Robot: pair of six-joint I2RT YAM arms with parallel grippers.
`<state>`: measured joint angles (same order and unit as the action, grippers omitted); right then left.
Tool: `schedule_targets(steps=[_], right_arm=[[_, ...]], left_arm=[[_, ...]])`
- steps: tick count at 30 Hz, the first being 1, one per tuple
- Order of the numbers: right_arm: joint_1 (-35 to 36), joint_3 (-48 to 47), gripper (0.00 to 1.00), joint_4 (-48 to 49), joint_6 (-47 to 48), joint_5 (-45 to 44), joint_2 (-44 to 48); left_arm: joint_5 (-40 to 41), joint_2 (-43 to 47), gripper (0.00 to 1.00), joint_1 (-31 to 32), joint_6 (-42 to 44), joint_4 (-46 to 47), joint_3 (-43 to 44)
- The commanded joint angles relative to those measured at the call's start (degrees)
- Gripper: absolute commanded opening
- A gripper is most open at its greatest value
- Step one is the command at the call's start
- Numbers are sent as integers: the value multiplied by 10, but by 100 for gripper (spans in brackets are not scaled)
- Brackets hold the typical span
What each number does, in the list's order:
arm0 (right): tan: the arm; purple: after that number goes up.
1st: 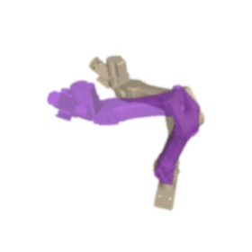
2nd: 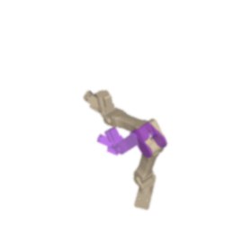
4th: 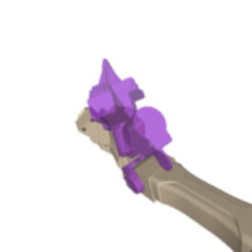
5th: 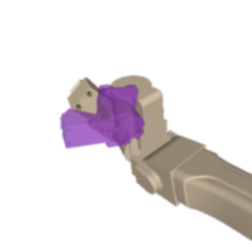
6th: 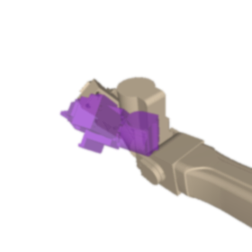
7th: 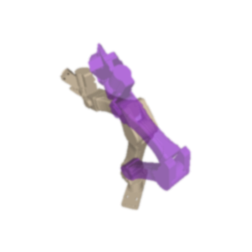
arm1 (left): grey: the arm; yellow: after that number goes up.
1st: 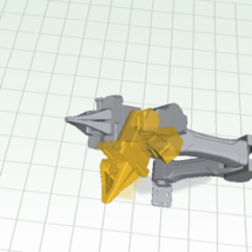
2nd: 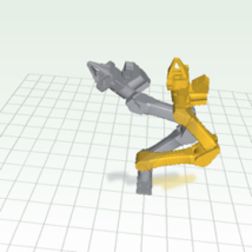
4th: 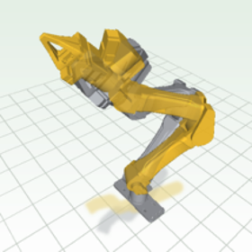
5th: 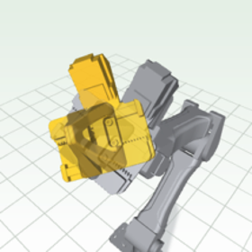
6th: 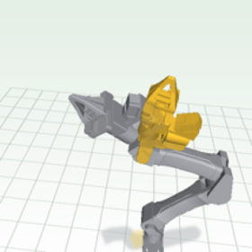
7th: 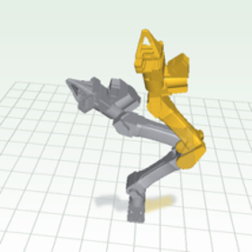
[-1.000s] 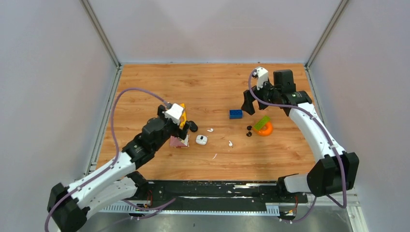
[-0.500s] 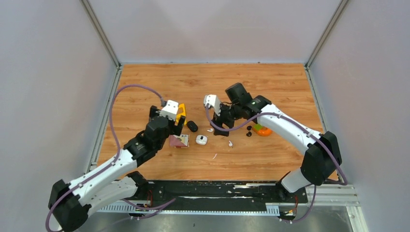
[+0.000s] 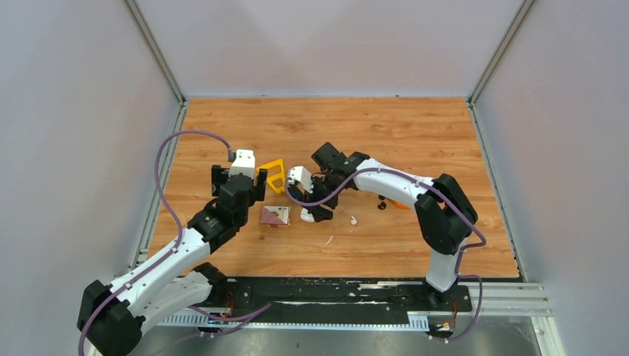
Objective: Insert the wireless bluetooth earbuds into the charging case
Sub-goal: Rotate the charging case at the center of the board.
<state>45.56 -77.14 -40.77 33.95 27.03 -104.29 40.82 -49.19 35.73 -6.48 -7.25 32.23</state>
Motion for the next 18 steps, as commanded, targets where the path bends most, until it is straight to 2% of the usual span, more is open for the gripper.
schedule_targets(steps=[1,7,18], right_arm=[[-1,-53,66,22,-11,-2,-34],[1,-77,71,27,-31,-7,-74],[0,-47,71,48,-26,-12,-88]], left_arm=[[-9,0,100,-3,-27,21,18],[-5,-10,100,-2,-25,25,19],[-12,-15,100,-3,-14,42,13]])
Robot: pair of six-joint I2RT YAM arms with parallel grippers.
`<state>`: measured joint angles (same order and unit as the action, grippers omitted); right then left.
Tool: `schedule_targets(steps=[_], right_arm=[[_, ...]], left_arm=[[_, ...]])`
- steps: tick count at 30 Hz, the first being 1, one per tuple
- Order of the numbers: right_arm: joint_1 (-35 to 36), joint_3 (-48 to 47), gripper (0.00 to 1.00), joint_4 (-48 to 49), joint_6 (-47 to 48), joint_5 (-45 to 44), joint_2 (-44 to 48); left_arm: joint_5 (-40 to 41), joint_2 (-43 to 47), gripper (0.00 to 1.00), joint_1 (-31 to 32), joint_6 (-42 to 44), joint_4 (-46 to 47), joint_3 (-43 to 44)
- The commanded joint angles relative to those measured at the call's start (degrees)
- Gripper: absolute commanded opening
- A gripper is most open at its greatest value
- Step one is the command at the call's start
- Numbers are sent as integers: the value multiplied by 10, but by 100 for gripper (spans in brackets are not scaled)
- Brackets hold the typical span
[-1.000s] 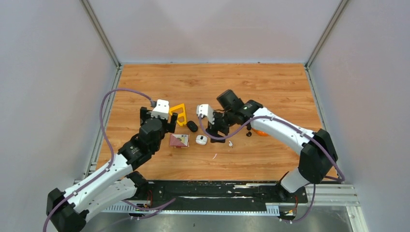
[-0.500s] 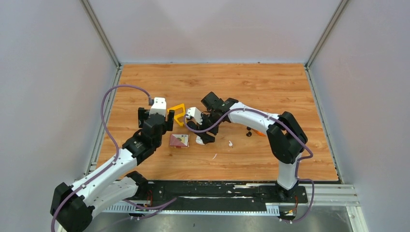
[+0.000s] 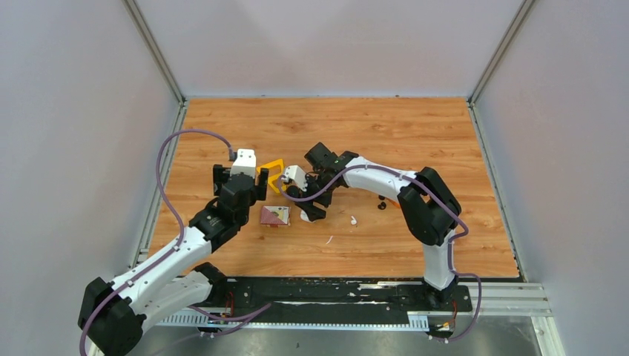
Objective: Insert the wireless bluetooth earbuds into the charging case
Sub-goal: Rotate the charging case at the center of the board.
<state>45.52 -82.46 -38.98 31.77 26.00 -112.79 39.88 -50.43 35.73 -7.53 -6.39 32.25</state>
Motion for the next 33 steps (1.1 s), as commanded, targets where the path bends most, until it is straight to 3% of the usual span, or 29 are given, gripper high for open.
schedule_targets(steps=[1,15,22,25,29,33], right_arm=[[1,6,71,31,-5,-2,-5],[-22,-4,66,44,-20,-69,-12],[-48,-22,65,57,-47,-138,2],[-47,-21,65,46,-62,-113,25],[-37,11,63,35,-117,-65,77],[-35,48,62,52,-234,-49,108]], left_arm=[[-4,-3,100,-3,-3,35,12],[-11,-3,100,-2,8,52,4],[-56,-16,100,-3,9,56,7],[-59,-18,100,-2,9,55,8],[-44,-12,100,-3,12,54,6],[-18,-5,100,-3,16,55,4]])
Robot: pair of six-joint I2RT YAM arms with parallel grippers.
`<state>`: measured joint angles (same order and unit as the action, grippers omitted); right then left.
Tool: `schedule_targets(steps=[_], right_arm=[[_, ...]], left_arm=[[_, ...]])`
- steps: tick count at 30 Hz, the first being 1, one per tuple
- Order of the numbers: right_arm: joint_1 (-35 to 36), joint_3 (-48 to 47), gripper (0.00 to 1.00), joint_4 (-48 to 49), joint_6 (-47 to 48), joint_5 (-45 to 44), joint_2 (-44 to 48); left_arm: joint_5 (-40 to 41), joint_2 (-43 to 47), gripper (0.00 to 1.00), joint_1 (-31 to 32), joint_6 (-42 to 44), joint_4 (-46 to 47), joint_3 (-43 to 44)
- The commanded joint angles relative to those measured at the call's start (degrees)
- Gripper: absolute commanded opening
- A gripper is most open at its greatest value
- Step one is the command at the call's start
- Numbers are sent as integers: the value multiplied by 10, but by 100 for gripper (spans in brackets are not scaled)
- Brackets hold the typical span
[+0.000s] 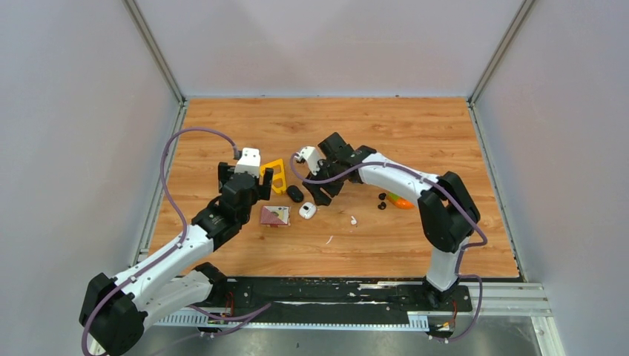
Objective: Insert the wireless bluetooth earbuds into the charging case
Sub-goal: Rotate the charging case at the center of the board.
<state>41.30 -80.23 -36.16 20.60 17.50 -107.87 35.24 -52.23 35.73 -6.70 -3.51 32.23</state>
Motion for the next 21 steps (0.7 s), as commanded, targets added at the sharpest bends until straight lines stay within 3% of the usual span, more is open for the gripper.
schedule_targets(steps=[1,4,9,14,21], right_arm=[[12,42,64,42,-155,27,67],[39,30,72,50,-216,-4,50],[82,-29,74,33,-272,-78,-9],[90,-61,70,6,-349,-159,-44],[89,-85,67,-3,-372,-175,-85]], left_arm=[[32,13,100,-3,9,27,5],[40,12,100,-2,17,31,3],[48,10,100,-2,23,33,1],[50,9,100,-2,23,32,-1],[45,9,100,-3,25,33,-1]])
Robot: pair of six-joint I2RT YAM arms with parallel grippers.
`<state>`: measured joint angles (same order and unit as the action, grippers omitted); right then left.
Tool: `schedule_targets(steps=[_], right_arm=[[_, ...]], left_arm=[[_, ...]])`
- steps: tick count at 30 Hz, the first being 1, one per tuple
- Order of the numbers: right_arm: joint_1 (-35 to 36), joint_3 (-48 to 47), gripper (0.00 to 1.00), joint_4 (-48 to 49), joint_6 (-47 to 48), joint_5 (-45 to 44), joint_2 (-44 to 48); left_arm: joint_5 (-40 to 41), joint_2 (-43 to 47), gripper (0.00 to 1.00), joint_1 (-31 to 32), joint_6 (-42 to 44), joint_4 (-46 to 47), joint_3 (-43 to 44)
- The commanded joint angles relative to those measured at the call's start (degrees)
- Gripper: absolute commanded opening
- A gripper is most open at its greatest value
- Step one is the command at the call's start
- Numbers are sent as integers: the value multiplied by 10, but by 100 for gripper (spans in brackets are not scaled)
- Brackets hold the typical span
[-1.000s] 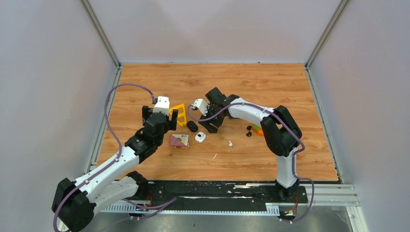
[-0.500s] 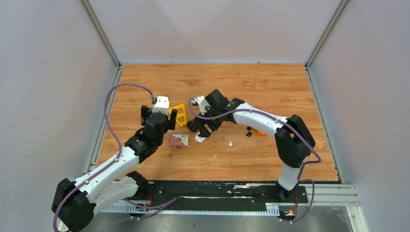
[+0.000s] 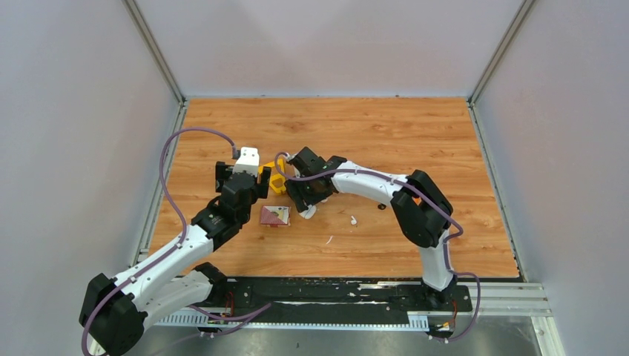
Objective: Insert the wireless bluetooth earbuds into the charging case
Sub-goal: Rotate the charging case at the center of the board.
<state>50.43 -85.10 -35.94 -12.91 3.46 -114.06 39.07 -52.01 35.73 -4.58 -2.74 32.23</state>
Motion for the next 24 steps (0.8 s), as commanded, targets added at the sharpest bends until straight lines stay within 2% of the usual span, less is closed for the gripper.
schedule_targets(steps=[1,9,18,24], right_arm=[[-2,-41,67,-6,-34,-43,-31],[-2,-25,67,7,-3,-60,-44],[-2,61,67,42,75,-72,39],[-2,57,66,44,124,23,31]], left_arm=[[6,8,100,-2,4,25,-1],[-6,7,100,-3,4,25,-1],[-21,8,100,-3,4,25,0],[-29,5,100,-3,4,25,0]])
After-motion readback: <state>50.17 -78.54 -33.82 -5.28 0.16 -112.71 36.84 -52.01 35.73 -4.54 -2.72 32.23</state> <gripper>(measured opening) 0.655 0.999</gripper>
